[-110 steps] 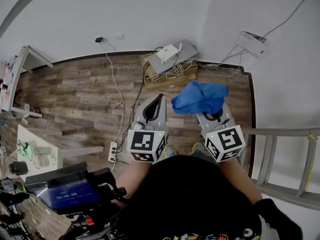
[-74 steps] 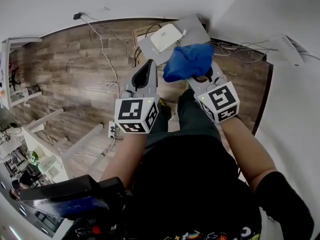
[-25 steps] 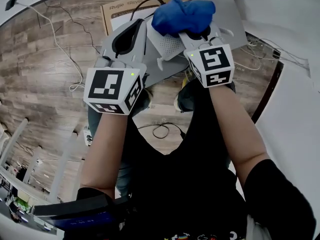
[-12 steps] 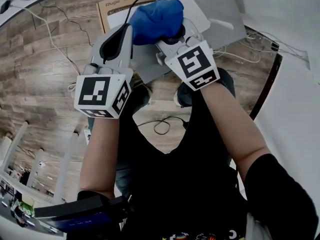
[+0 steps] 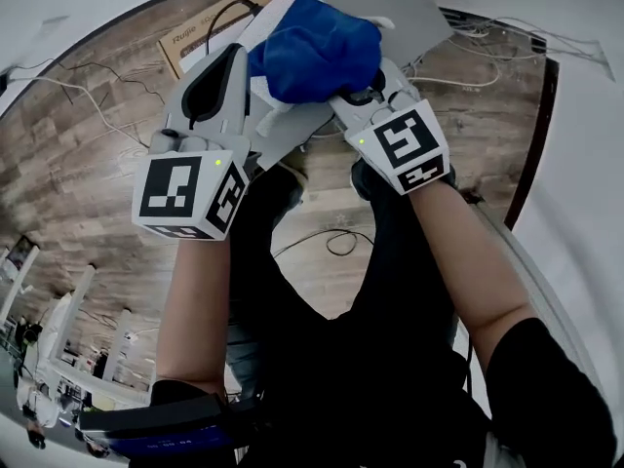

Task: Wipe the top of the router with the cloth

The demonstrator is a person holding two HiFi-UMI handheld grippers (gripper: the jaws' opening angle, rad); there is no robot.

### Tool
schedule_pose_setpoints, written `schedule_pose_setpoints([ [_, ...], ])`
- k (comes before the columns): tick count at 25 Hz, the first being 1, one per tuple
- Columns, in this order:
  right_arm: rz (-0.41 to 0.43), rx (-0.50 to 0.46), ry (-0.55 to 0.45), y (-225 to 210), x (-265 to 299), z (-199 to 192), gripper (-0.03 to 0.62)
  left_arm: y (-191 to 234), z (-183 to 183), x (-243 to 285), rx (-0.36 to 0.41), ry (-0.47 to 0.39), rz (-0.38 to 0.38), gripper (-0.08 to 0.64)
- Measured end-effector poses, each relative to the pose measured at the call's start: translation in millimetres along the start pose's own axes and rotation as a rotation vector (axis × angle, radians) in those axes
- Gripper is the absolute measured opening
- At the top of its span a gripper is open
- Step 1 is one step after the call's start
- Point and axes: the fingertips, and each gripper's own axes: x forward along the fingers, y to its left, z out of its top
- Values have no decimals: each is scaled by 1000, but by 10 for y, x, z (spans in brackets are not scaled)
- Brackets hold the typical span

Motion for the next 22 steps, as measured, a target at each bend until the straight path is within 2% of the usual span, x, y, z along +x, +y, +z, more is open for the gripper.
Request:
schedule_pose_setpoints([
  [2,-60,50,-9,-193,-196,15,158,-133,104,-9,9,6,-21,1],
  [5,-115,66,-15,-344,-451,163,156,-289,230,-99,-1,12,-41,0],
  [10,-141,59,-61,-314,-768,666,156,-408,392,-335,-42,16,-40,0],
  [12,-132,50,-75,-262,-838,741,156,-464,370,-424,-56,34,-34,0],
  [14,-106,50,-61,-220,-810,625,156,-517,342,-445,-65,51,-24,1],
  [22,20,21,-38,-360,-347,-26,156,-822,391,8,-44,-25,18,0],
])
